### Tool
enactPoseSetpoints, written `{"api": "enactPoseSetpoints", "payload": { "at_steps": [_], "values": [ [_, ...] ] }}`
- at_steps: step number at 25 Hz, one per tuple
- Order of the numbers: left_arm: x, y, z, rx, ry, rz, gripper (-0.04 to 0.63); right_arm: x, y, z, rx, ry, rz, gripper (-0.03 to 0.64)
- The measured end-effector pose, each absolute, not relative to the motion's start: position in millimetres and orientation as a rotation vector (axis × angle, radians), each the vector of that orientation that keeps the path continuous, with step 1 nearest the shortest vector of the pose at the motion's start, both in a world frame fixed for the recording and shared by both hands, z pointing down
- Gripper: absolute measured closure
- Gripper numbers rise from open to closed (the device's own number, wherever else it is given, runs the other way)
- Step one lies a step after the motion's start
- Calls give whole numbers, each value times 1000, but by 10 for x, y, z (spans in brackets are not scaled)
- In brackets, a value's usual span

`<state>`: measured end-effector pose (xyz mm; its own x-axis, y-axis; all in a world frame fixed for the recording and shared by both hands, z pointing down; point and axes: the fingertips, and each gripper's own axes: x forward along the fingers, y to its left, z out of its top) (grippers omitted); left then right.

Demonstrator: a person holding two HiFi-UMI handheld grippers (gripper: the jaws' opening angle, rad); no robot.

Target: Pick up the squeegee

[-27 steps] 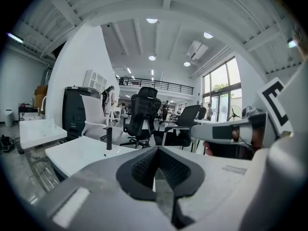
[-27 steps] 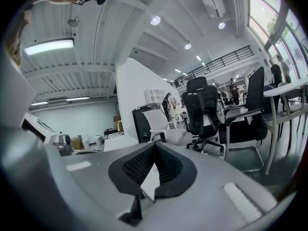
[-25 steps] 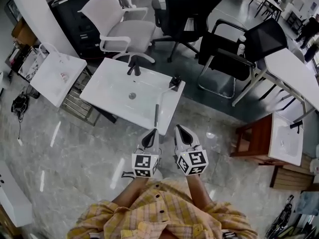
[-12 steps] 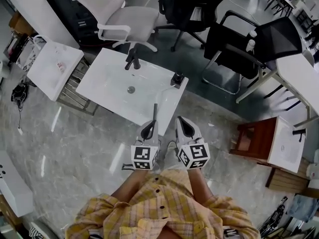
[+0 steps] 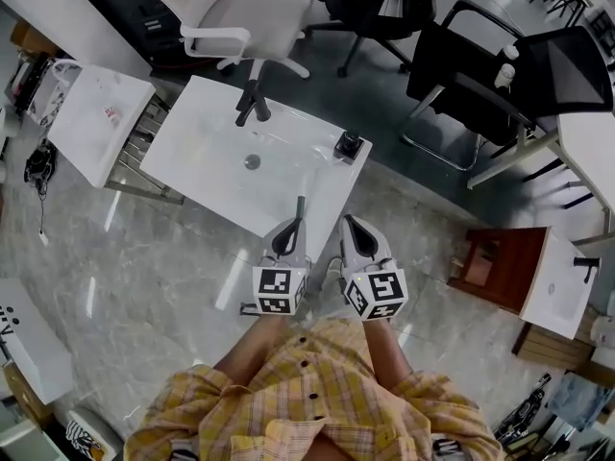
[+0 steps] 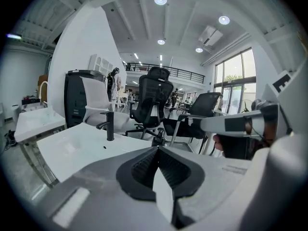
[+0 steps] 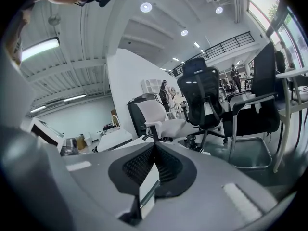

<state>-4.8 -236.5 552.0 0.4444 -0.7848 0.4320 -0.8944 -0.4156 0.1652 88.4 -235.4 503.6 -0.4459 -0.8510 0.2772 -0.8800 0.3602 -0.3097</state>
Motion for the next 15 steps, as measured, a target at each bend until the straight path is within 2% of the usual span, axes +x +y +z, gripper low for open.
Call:
{"api": "enactPoseSetpoints", "payload": {
  "at_steps": [15],
  "values": [
    [-103, -2858, 6392, 2109, -1325, 516, 597, 803, -2681, 5548, 1532, -2477, 736, 617]
  ]
}}
